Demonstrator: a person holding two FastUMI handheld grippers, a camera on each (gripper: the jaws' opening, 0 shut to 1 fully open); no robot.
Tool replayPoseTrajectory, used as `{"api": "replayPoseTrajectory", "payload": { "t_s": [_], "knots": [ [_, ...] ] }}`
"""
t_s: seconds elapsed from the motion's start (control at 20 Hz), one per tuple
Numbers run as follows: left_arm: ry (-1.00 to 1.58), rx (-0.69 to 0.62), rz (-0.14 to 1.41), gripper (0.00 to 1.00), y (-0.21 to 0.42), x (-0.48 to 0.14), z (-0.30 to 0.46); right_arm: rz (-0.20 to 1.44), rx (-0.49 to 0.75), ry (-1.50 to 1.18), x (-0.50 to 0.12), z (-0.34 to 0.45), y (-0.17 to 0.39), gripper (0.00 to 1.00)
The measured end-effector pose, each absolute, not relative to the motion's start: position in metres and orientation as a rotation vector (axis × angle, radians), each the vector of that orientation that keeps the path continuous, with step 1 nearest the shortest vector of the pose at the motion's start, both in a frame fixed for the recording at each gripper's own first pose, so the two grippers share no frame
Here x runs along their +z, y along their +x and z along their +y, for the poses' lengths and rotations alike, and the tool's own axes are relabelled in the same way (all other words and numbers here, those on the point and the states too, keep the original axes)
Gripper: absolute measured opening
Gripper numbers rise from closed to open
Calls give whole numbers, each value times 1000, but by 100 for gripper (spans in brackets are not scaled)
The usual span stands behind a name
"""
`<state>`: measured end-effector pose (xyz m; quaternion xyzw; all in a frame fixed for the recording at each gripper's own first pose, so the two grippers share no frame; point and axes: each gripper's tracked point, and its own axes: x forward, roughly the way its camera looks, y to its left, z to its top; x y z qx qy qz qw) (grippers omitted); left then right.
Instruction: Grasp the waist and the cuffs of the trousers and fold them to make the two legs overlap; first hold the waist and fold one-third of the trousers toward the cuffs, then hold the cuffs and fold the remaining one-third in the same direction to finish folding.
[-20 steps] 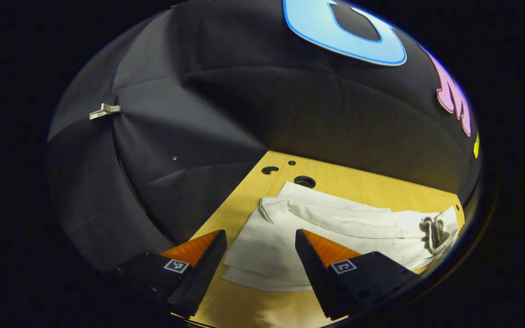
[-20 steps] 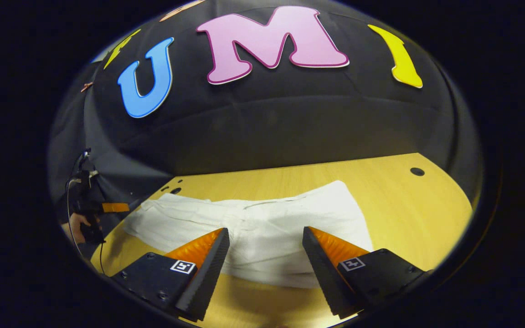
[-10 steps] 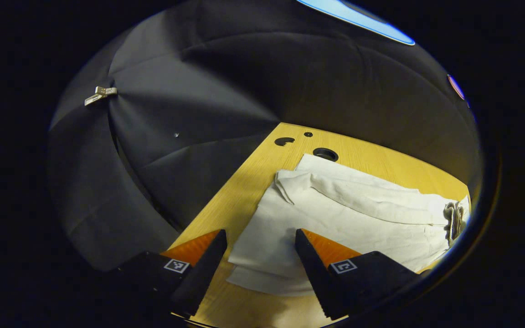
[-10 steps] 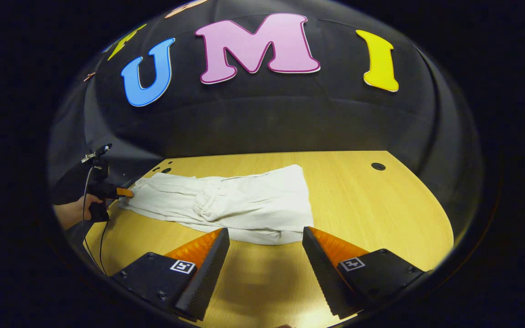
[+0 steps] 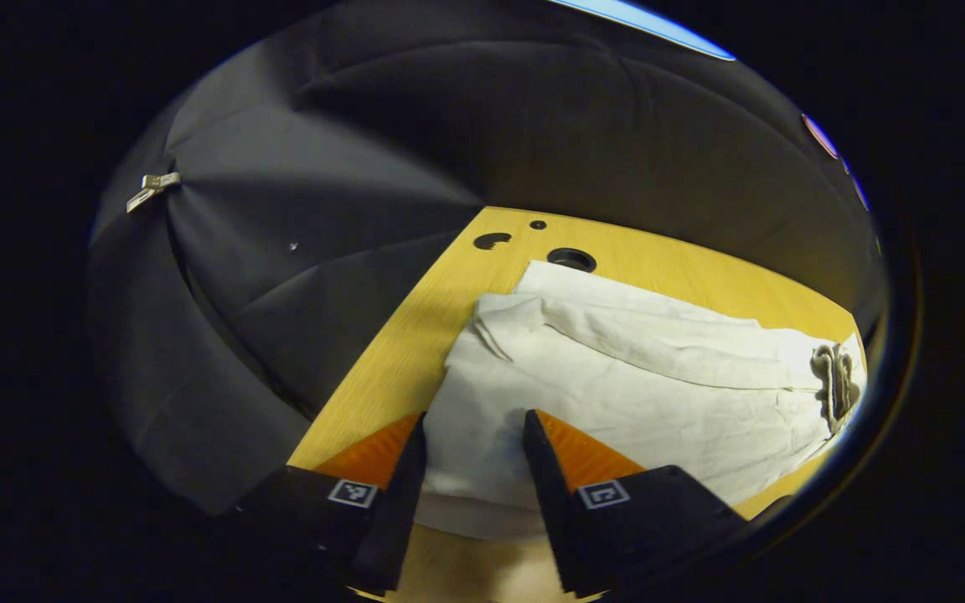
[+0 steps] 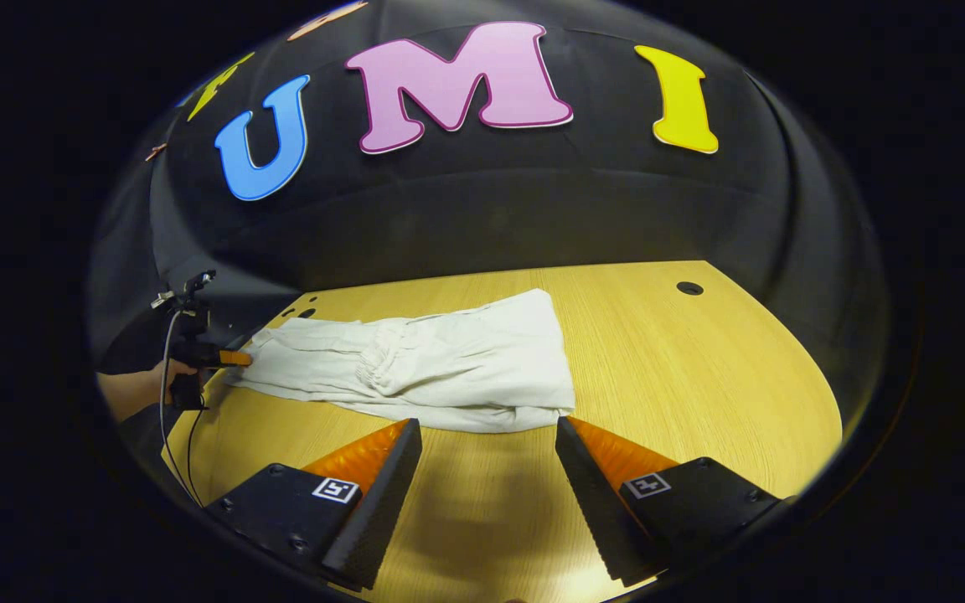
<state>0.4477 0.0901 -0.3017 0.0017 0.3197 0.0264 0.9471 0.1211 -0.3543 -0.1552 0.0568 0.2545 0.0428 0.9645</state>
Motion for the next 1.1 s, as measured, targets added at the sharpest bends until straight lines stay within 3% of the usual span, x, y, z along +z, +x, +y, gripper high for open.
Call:
{"api": "replayPoseTrajectory", "payload": {
  "t_s": [0.1, 0.15, 0.25, 0.3, 0.75, 1.1],
  "knots": [
    [19, 37, 659, 34, 449, -304, 80, 517, 81, 136, -157, -354, 119, 98],
    [20, 37, 657, 34, 447, -302, 78, 516, 78, 147, -157, -355, 119, 98],
    [8, 48, 651, 20, 448, -301, 75, 516, 68, 160, -158, -359, 118, 98],
    [-4, 62, 641, 7, 449, -301, 75, 515, 63, 162, -158, -362, 117, 98],
    [-98, 119, 597, 6, 441, -299, 70, 479, -7, 158, -143, -401, 128, 98],
    [-364, 111, 497, 6, 432, -265, 34, 465, -41, 175, -116, -439, 139, 98]
  ]
}}
